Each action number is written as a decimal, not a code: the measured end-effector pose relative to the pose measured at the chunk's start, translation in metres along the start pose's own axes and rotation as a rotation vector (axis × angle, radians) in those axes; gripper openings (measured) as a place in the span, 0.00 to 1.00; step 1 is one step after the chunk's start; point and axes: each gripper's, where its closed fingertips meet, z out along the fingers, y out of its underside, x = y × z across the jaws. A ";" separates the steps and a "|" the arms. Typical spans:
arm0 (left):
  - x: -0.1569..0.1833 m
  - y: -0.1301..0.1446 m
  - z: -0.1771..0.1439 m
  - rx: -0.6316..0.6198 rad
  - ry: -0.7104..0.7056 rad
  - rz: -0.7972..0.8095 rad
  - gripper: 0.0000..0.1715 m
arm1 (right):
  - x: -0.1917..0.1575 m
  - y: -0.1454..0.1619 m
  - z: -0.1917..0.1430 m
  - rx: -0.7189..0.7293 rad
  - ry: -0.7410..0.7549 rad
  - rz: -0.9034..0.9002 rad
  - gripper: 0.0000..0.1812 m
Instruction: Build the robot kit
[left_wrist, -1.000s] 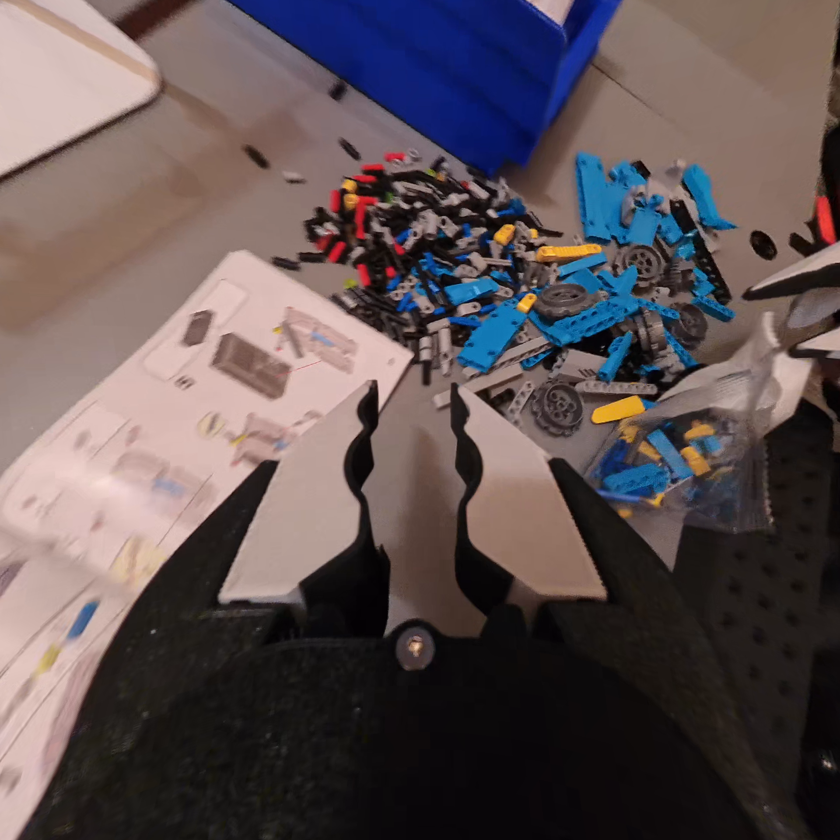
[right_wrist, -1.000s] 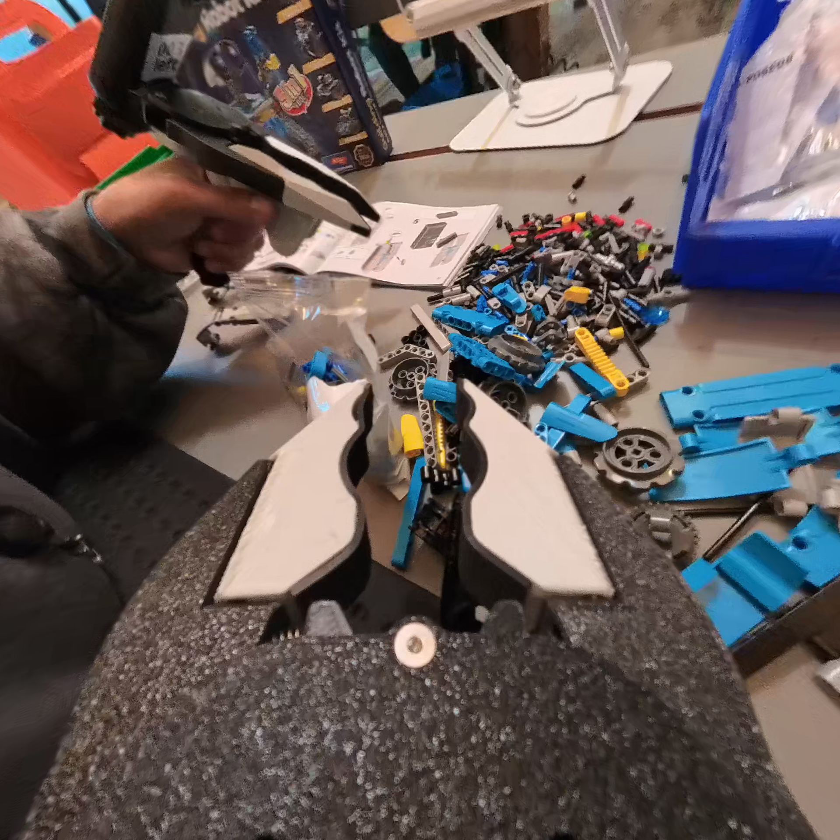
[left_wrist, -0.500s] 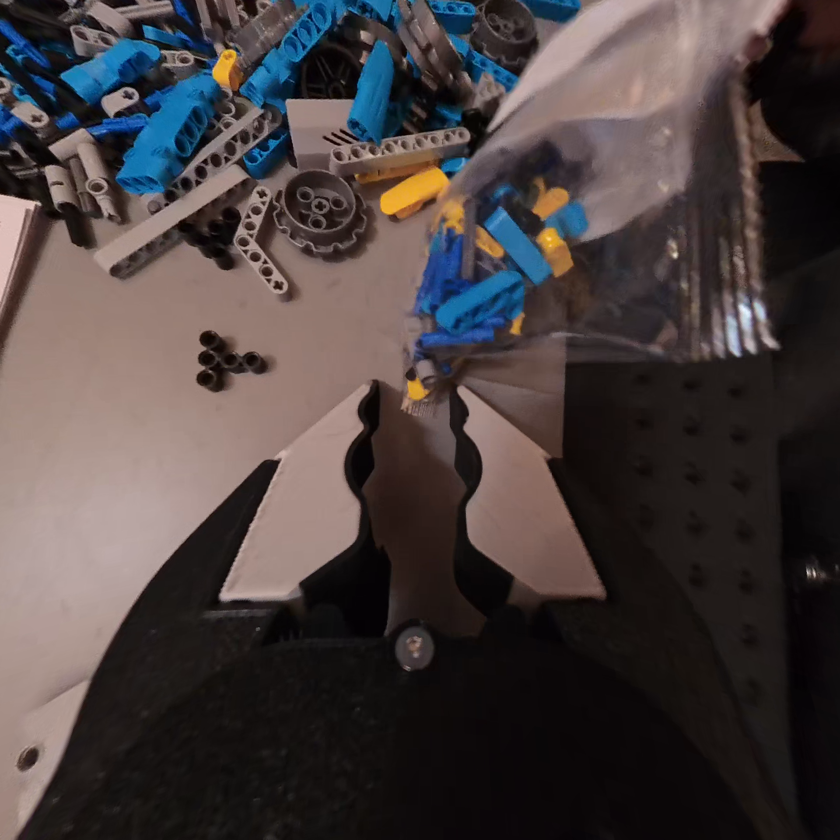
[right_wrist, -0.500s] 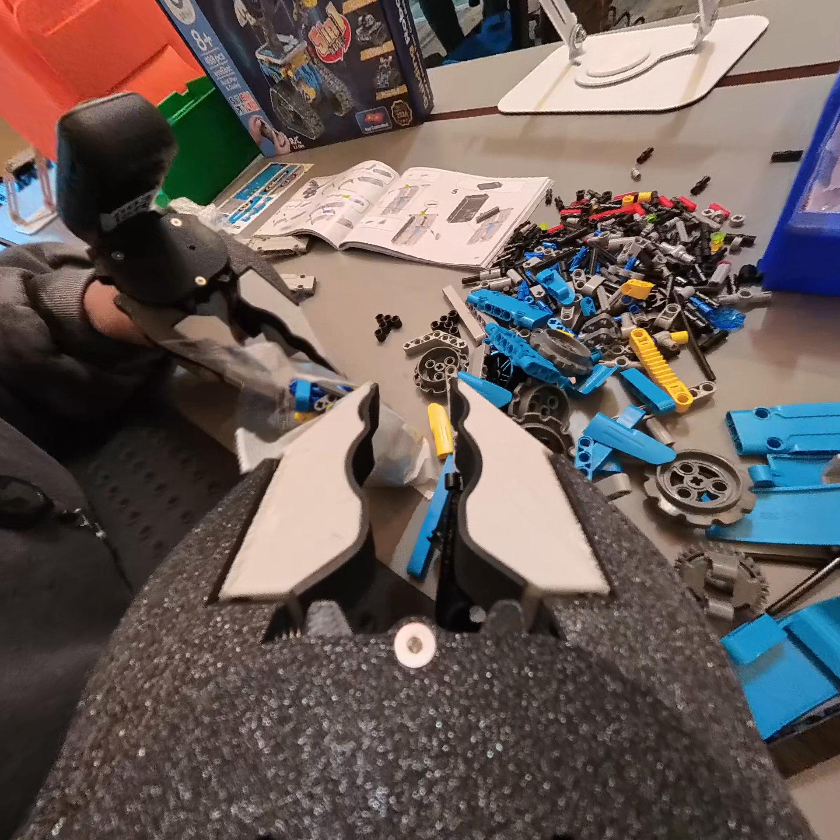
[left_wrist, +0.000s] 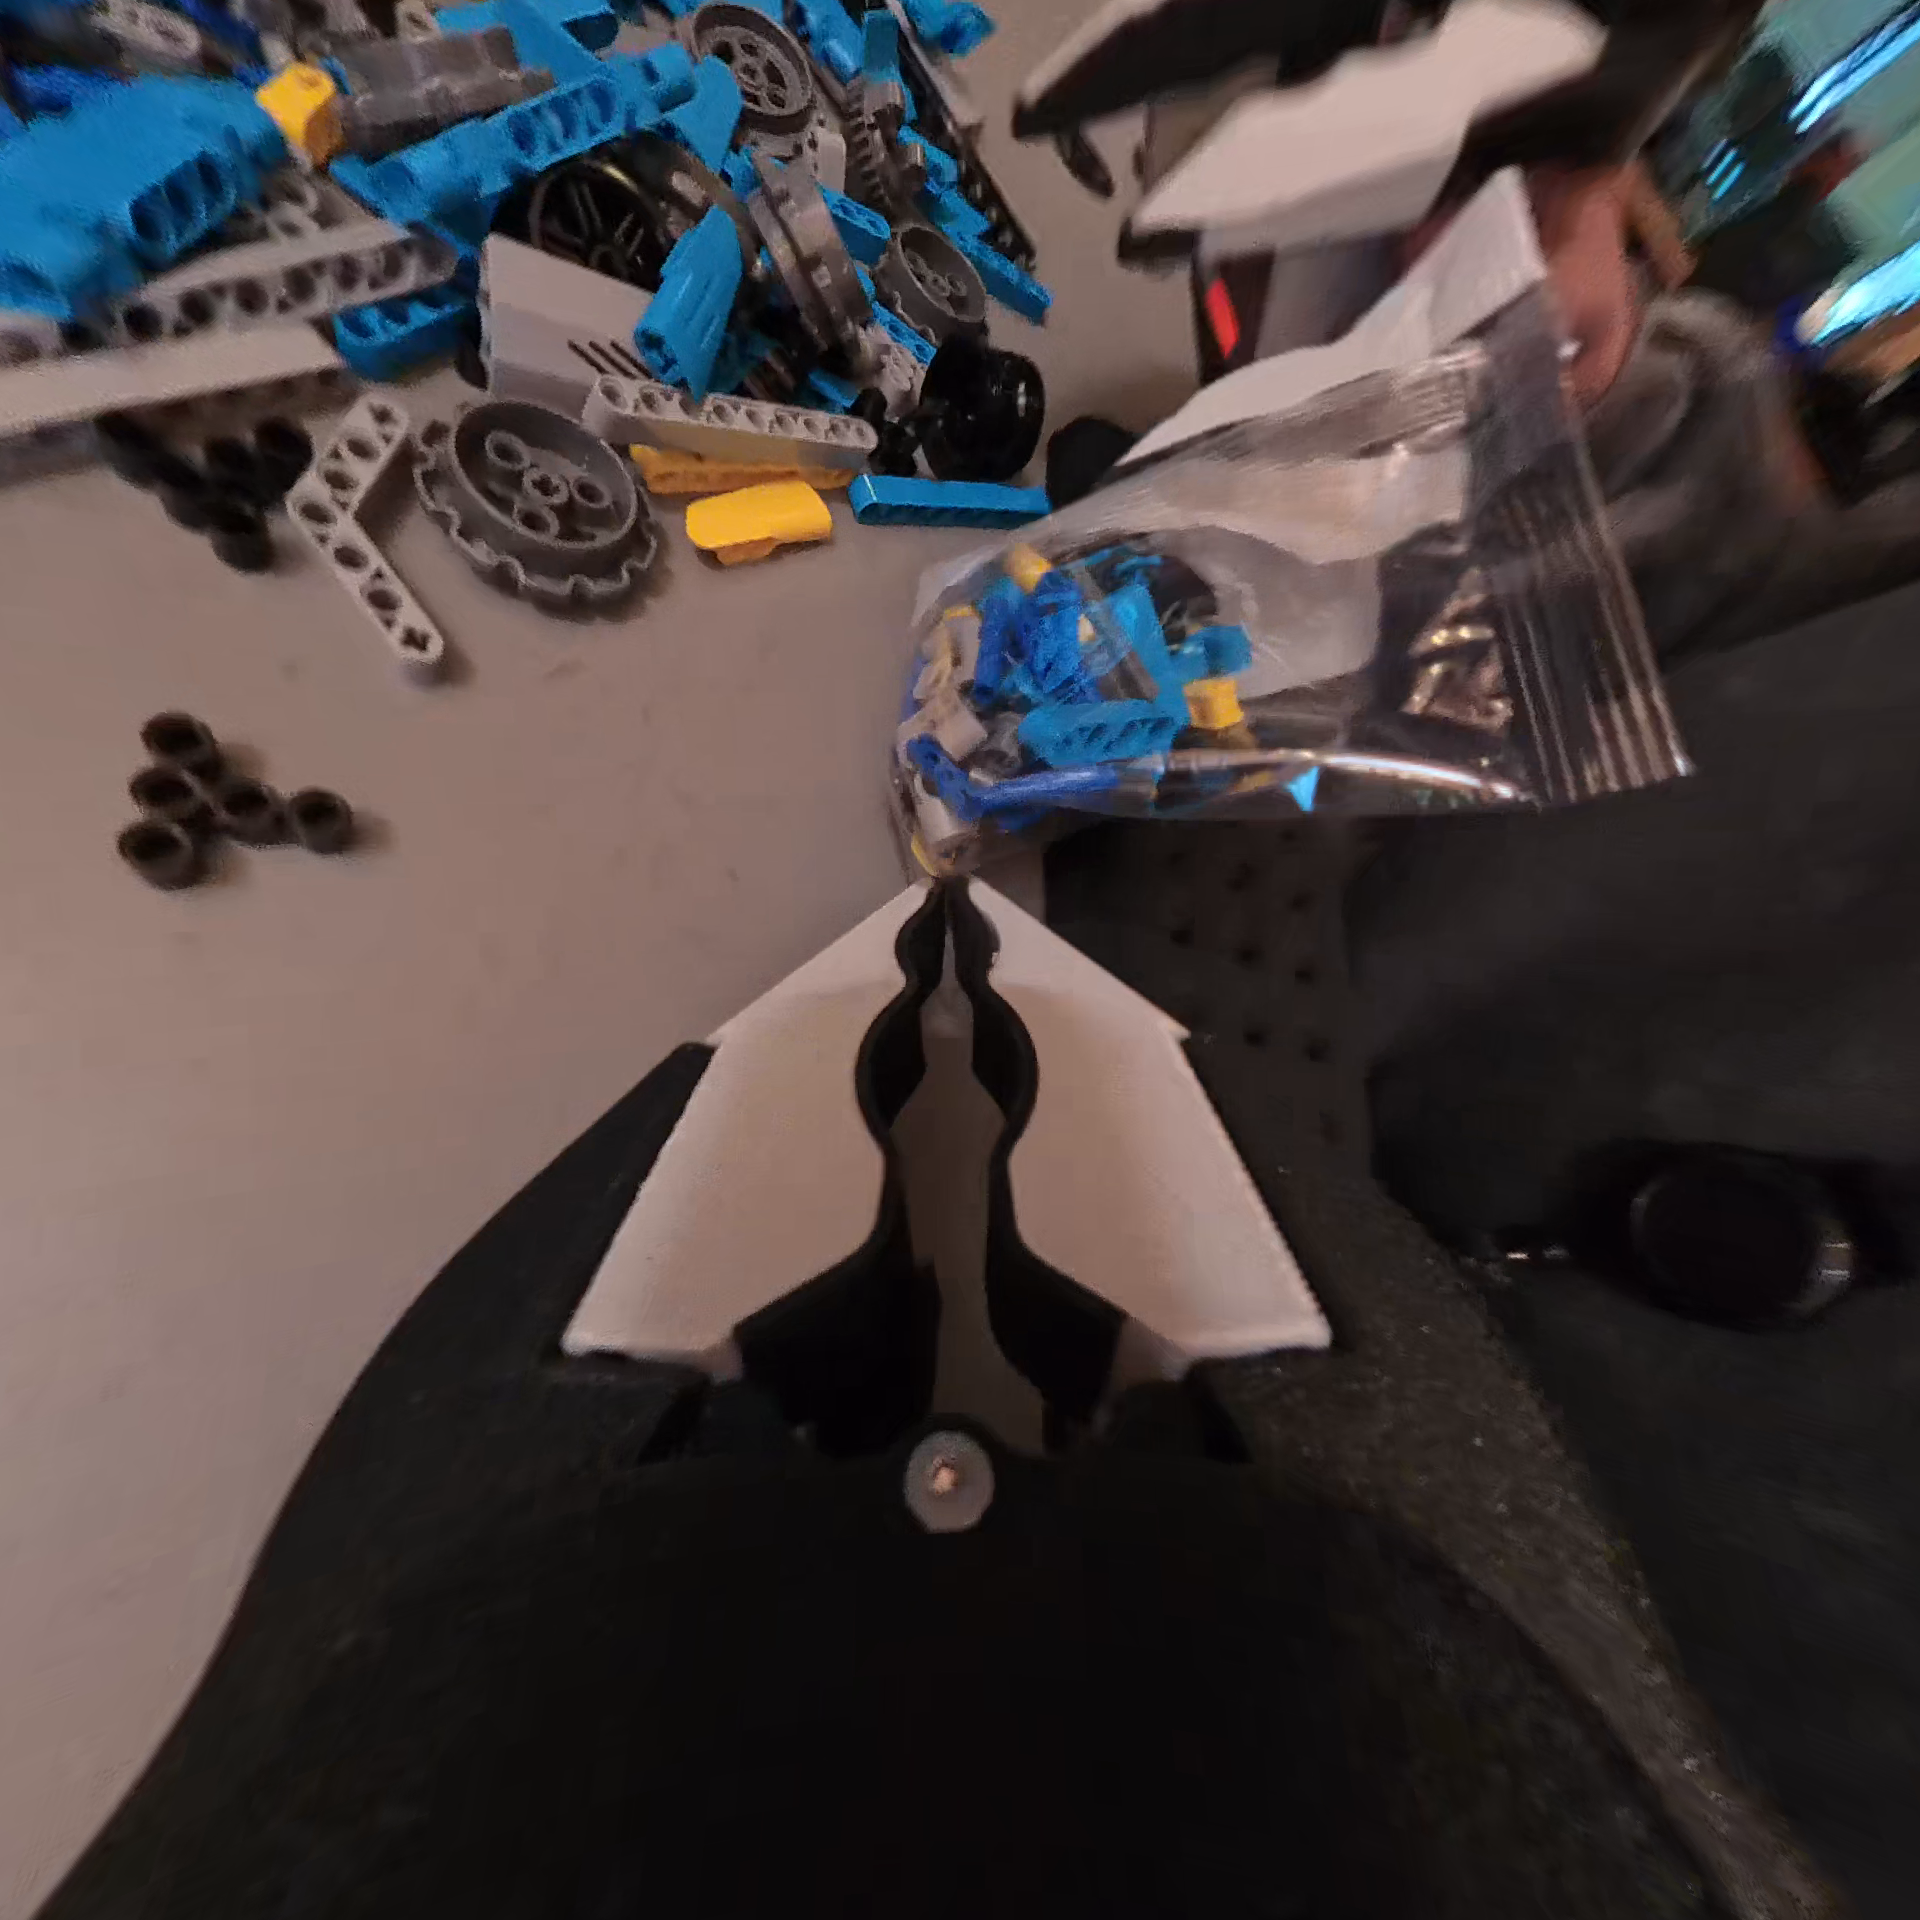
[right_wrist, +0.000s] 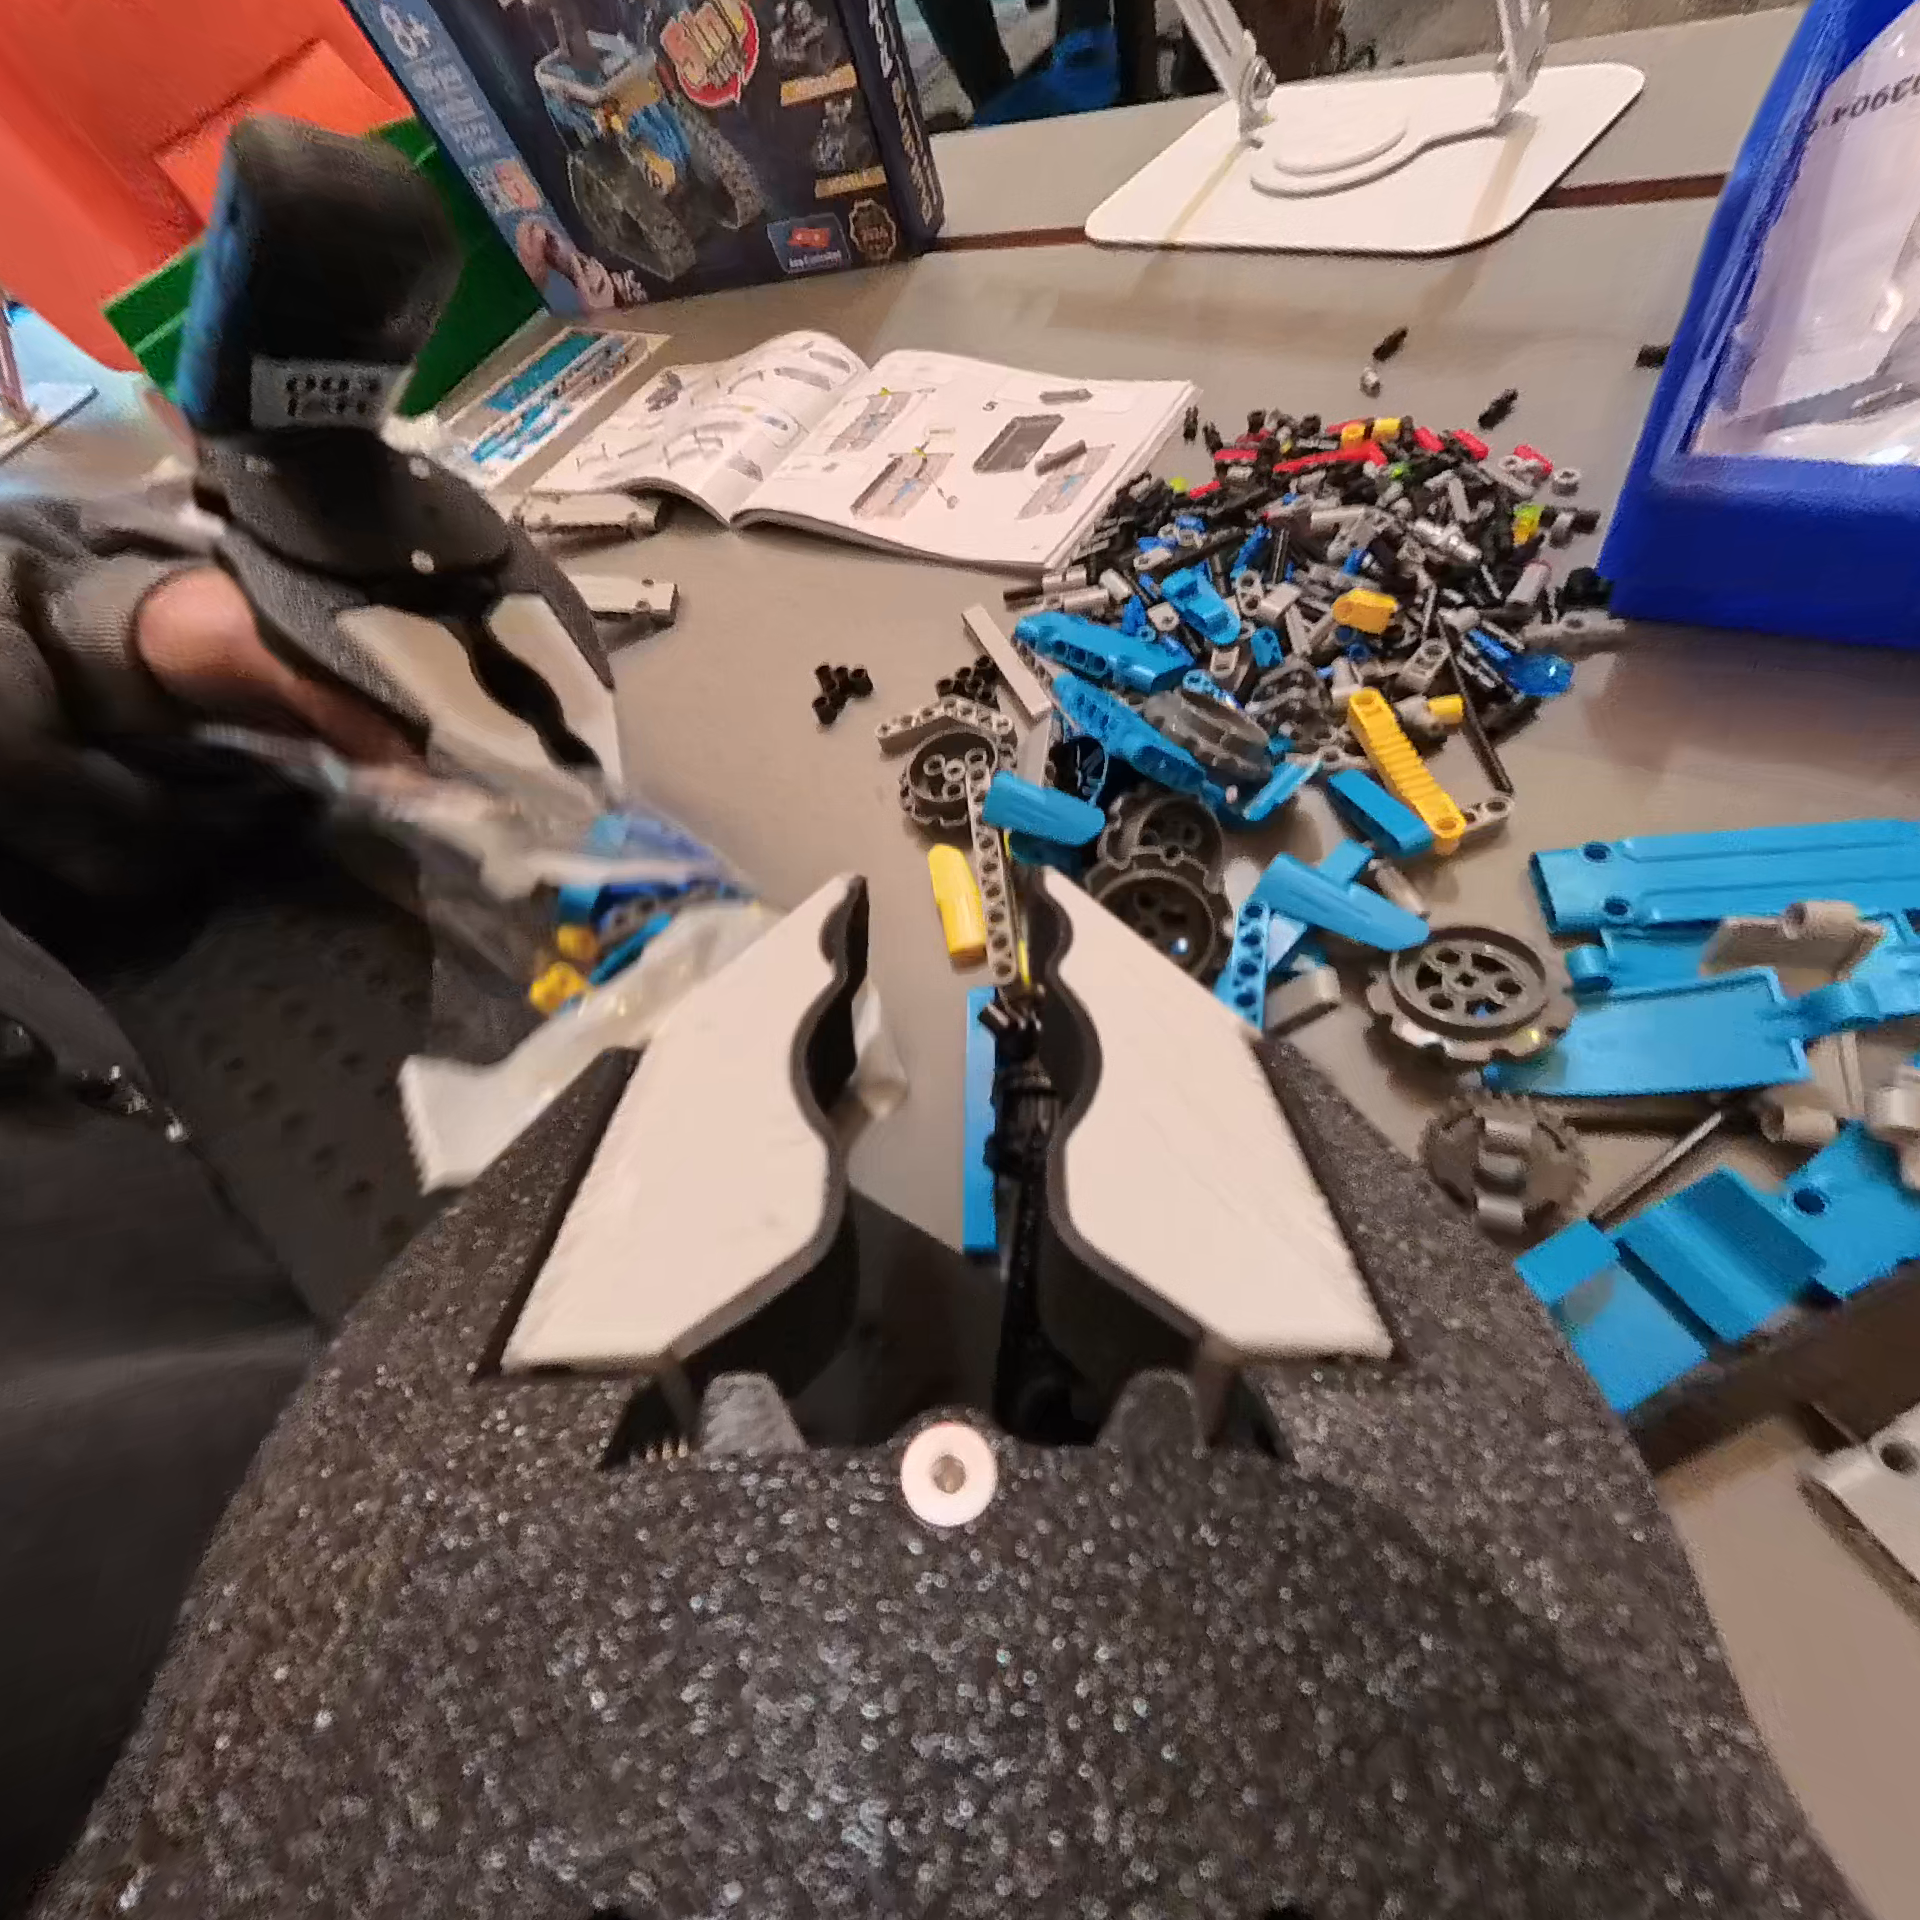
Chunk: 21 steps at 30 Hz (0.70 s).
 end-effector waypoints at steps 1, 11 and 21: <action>0.004 -0.001 -0.003 0.021 0.037 -0.060 0.00 | -0.001 0.006 -0.003 -0.024 -0.010 -0.010 0.16; 0.017 -0.004 -0.017 0.092 0.226 -0.404 0.00 | -0.054 0.048 0.012 -0.222 -0.155 -0.142 0.18; 0.030 -0.032 -0.022 0.105 0.405 -0.500 0.00 | -0.037 0.053 0.054 -0.346 0.223 -0.416 0.25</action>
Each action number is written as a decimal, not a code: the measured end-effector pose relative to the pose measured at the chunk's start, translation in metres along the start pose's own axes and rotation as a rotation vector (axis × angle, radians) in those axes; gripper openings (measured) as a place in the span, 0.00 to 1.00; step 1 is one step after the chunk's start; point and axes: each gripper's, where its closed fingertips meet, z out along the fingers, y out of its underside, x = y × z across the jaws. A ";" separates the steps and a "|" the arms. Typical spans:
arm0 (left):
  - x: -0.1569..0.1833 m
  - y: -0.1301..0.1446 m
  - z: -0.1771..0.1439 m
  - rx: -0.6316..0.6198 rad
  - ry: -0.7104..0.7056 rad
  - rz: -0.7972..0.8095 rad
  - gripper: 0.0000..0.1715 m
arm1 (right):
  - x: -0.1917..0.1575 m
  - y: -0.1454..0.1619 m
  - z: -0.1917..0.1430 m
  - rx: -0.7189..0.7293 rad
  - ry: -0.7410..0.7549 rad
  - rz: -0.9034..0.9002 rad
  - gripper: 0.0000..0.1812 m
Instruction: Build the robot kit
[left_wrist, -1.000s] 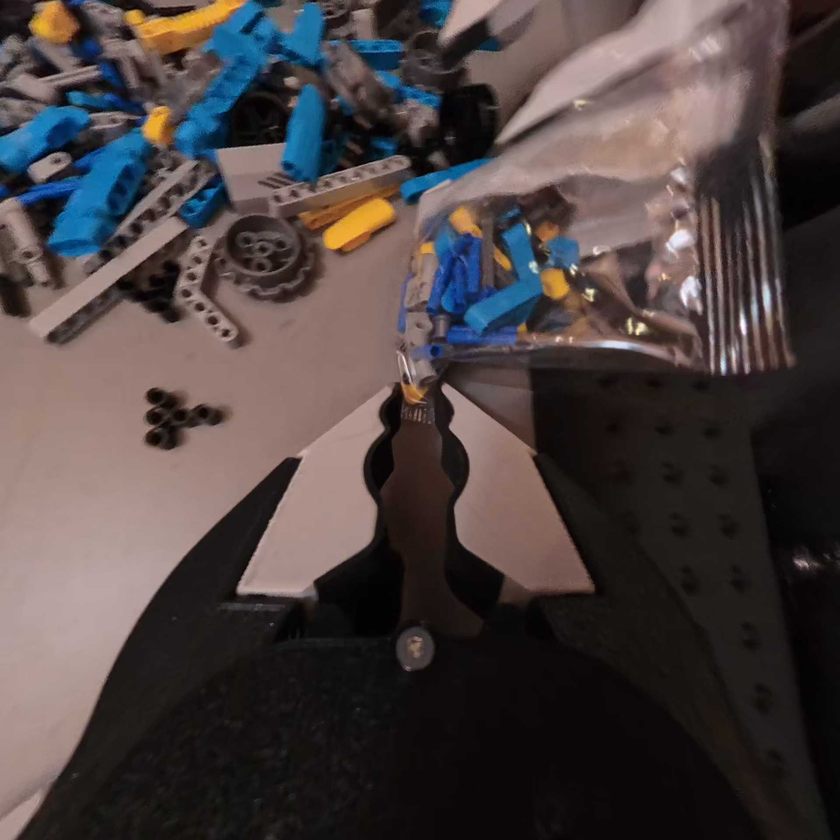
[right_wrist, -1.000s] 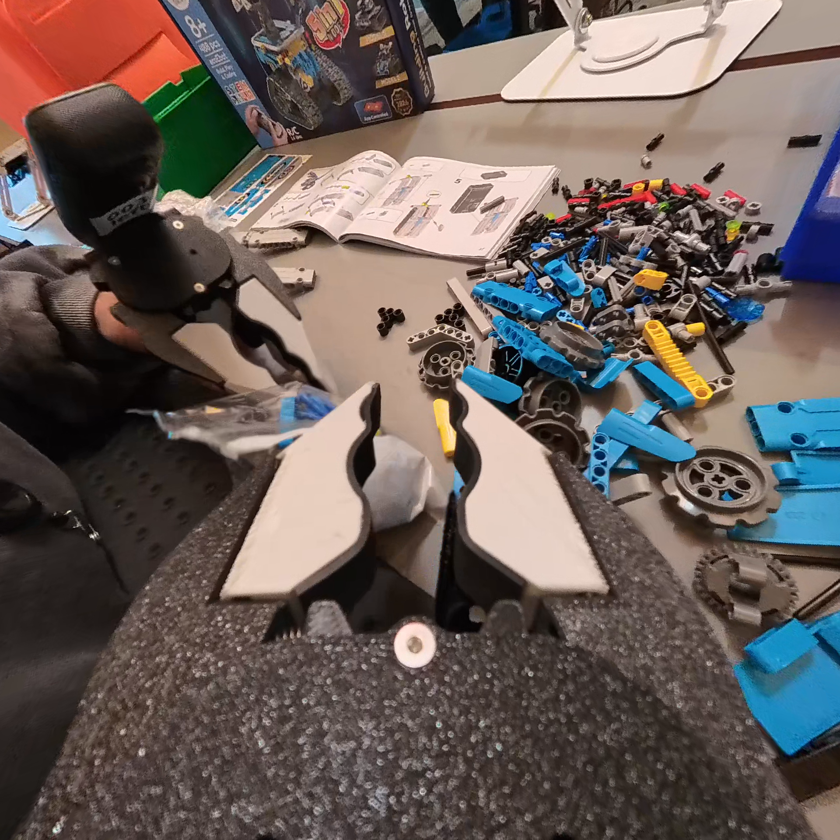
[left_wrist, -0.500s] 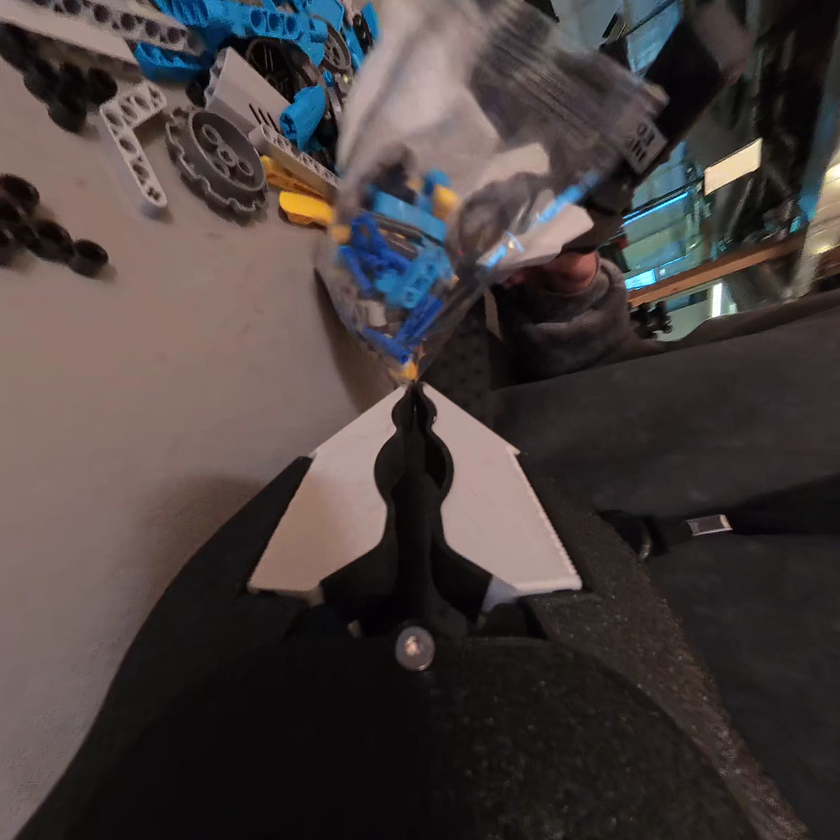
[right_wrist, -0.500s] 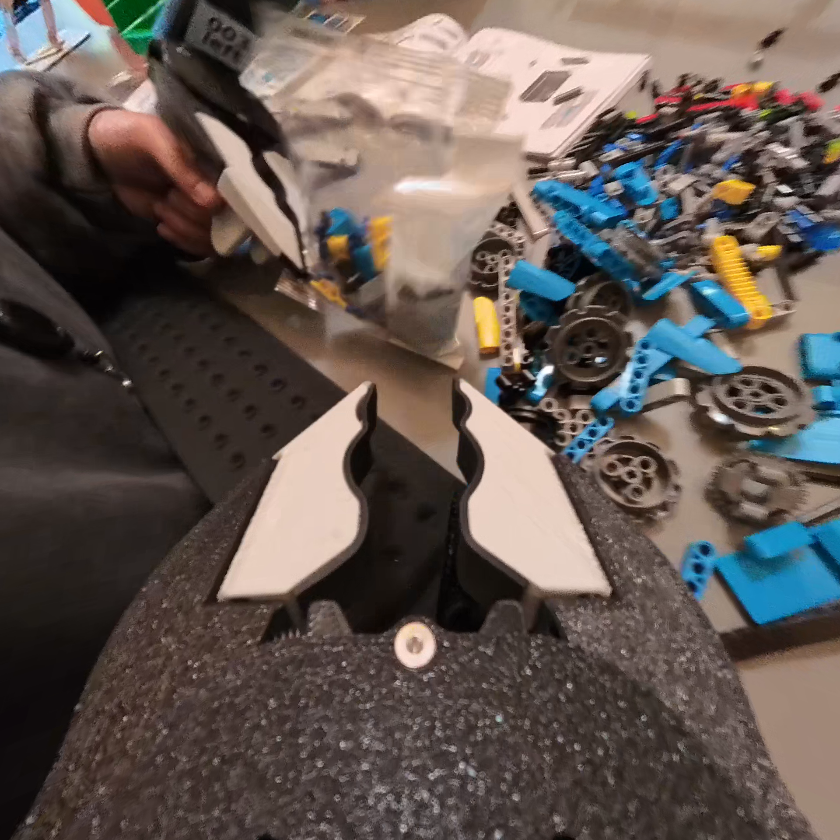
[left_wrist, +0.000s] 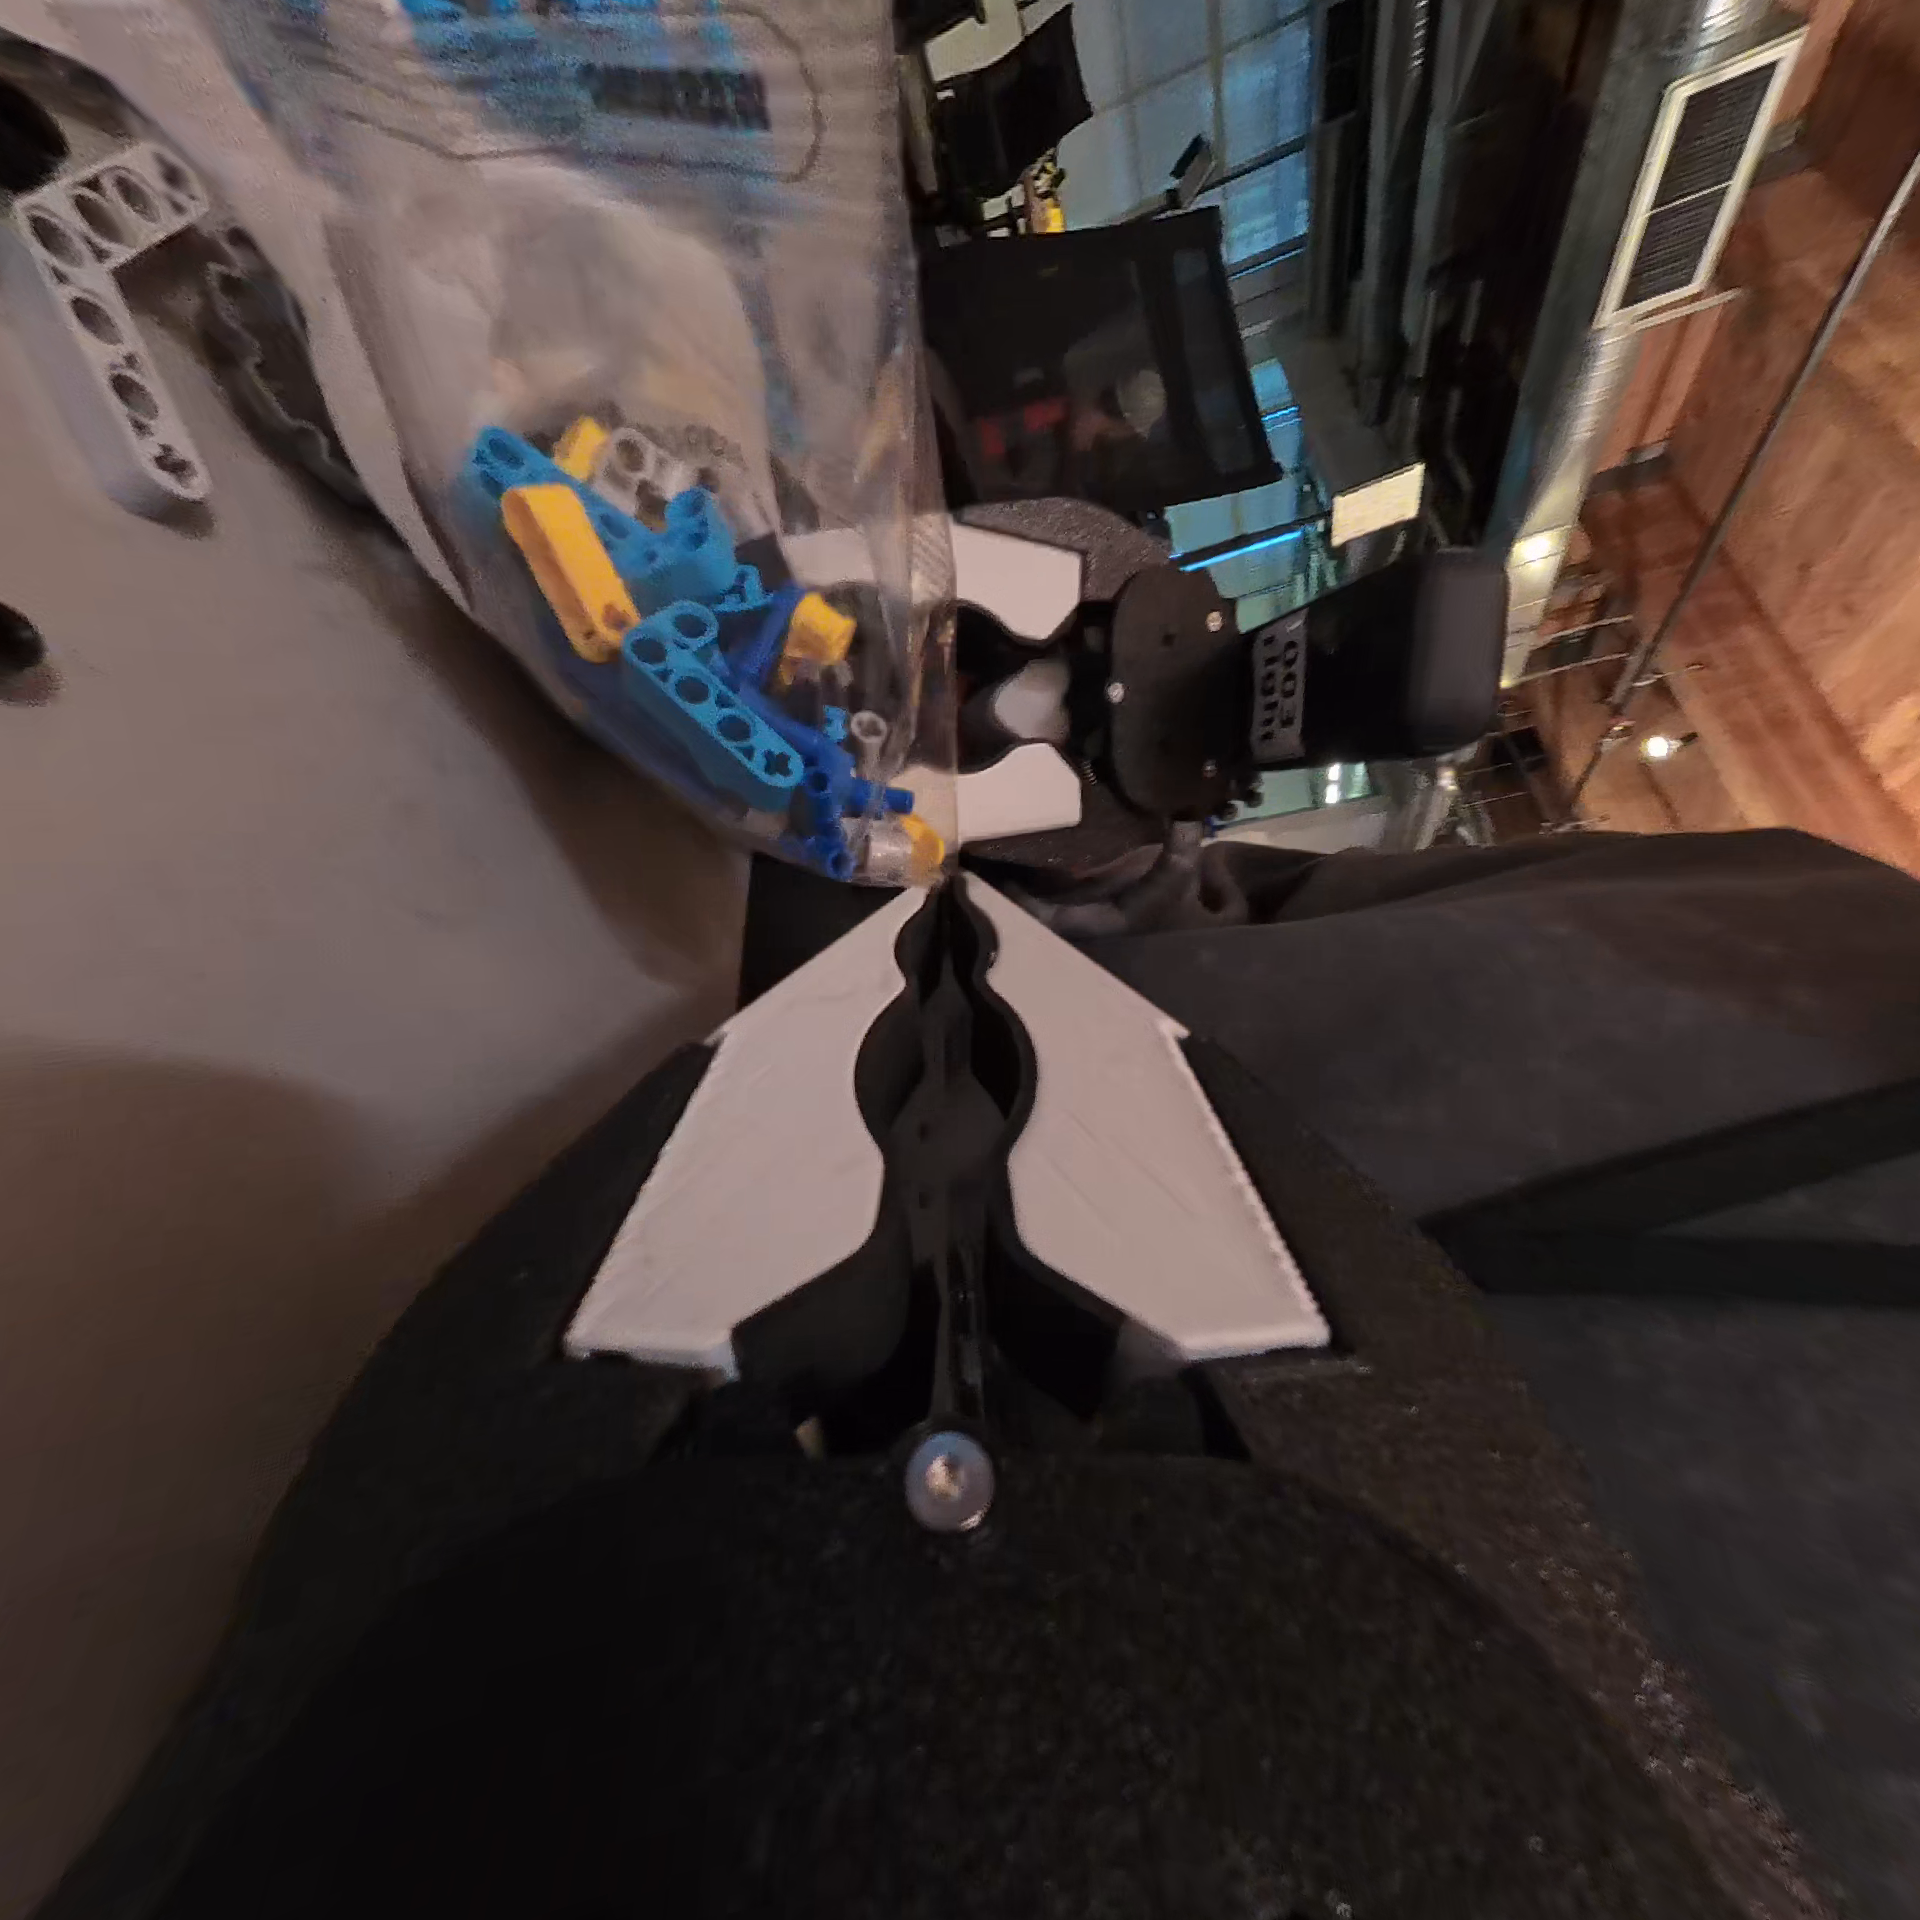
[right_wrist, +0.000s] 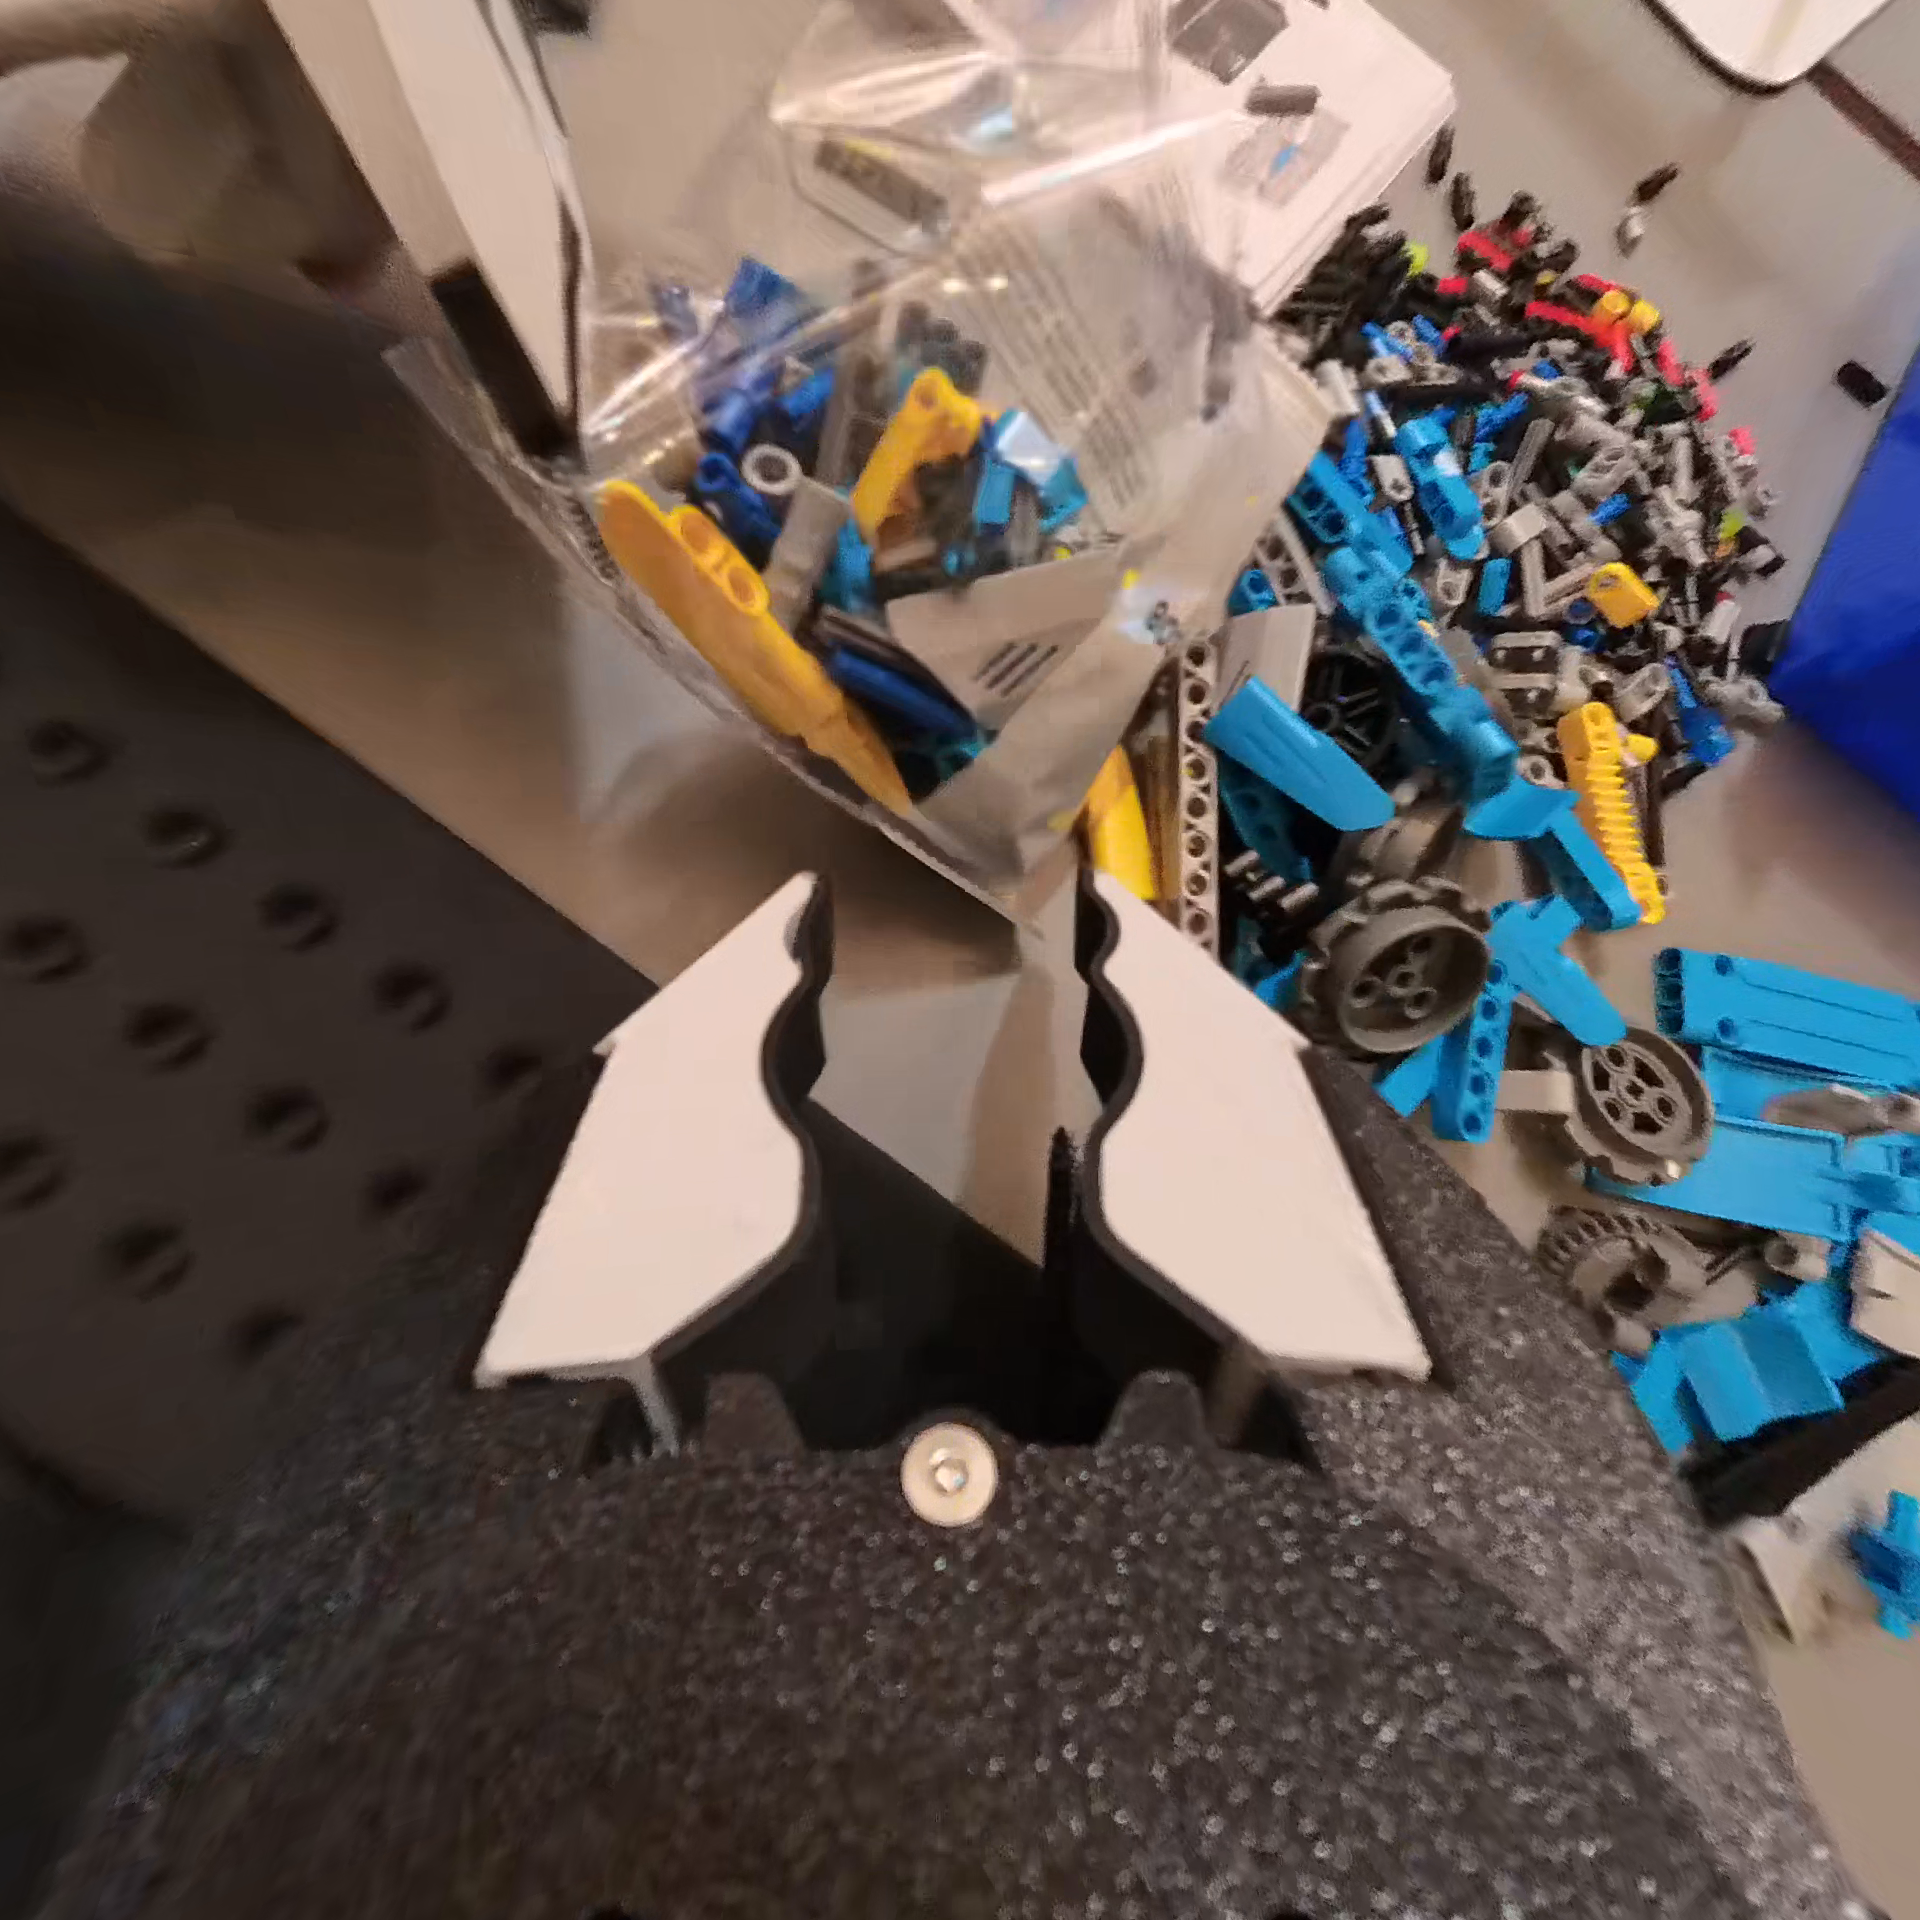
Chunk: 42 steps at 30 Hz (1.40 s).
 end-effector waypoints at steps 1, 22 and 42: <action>0.001 -0.001 0.001 -0.001 0.015 -0.012 0.00 | 0.001 -0.002 0.002 -0.001 0.013 0.004 0.23; -0.019 -0.074 -0.023 0.038 -0.348 0.330 0.00 | 0.022 -0.023 -0.032 0.022 0.129 -0.049 0.00; 0.002 -0.092 -0.040 0.133 -0.334 0.483 0.03 | 0.031 -0.060 -0.052 0.024 -0.558 0.612 0.00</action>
